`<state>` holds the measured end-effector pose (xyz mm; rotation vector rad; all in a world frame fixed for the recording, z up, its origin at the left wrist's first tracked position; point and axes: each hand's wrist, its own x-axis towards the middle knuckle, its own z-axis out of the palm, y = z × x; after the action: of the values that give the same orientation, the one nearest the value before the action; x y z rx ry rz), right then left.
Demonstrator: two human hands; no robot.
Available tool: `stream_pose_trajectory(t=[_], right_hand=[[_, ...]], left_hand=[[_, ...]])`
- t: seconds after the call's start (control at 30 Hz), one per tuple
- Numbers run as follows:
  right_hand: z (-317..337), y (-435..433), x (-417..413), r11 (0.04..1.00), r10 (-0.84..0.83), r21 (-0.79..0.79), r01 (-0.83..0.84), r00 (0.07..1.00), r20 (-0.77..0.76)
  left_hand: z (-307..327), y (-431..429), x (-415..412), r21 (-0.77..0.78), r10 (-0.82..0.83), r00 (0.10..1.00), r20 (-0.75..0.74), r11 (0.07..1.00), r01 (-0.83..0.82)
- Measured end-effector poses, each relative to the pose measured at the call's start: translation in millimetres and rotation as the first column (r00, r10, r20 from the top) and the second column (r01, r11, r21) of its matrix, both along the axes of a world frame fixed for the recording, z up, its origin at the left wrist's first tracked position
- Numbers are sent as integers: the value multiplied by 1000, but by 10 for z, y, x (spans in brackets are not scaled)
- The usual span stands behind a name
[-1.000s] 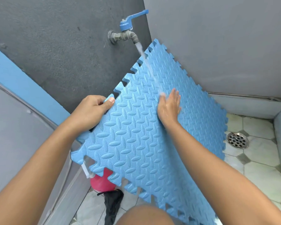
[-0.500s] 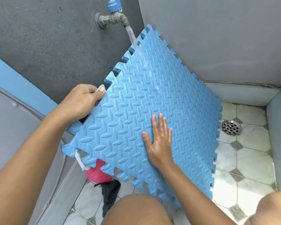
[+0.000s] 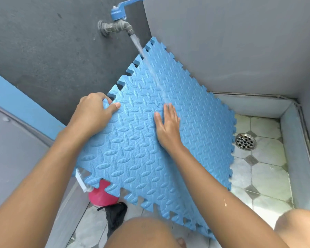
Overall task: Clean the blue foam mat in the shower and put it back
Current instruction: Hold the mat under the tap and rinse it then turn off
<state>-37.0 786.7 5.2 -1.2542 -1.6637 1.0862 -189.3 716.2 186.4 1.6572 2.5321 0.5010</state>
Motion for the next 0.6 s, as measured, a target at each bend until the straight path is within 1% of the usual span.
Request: stream_pose_trajectory(t=[0.07, 0.13, 0.2, 0.33, 0.37, 0.43, 0.47, 0.5, 0.53, 0.6], right_hand=[[348, 254, -206, 999, 31, 33, -29, 998, -52], [626, 529, -392, 994, 55, 99, -49, 997, -61], [833, 816, -545, 986, 49, 164, -41, 998, -43], [932, 1442, -644, 985, 93, 144, -98, 995, 41], [896, 1603, -613, 979, 108, 168, -114, 993, 43], [737, 1909, -501, 975, 116, 194, -108, 993, -34], [563, 2079, -402, 984, 73, 169, -64, 996, -46], [351, 2225, -280, 992, 14, 124, -11, 1000, -23], [58, 2358, -88, 998, -56, 40, 55, 998, 7], [-628, 2457, 416, 967, -207, -135, 216, 975, 78]], left_hand=[[-44, -41, -9, 43, -7, 1000, -21, 999, 8], [-85, -78, -27, 80, -24, 999, -23, 996, 25], [-105, -96, -43, 108, -43, 999, -30, 993, 46], [-101, -104, -70, 162, -70, 997, -38, 984, 75], [-104, -103, -75, 177, -77, 996, -42, 981, 83], [-104, -103, -75, 206, -89, 995, -44, 974, 97], [-102, -102, -74, 216, -93, 994, -49, 971, 102], [-97, -102, -78, 224, -96, 994, -53, 969, 106], [-85, -112, -76, 231, -100, 993, -54, 967, 110], [-65, -129, -65, 247, -107, 993, -42, 962, 114]])
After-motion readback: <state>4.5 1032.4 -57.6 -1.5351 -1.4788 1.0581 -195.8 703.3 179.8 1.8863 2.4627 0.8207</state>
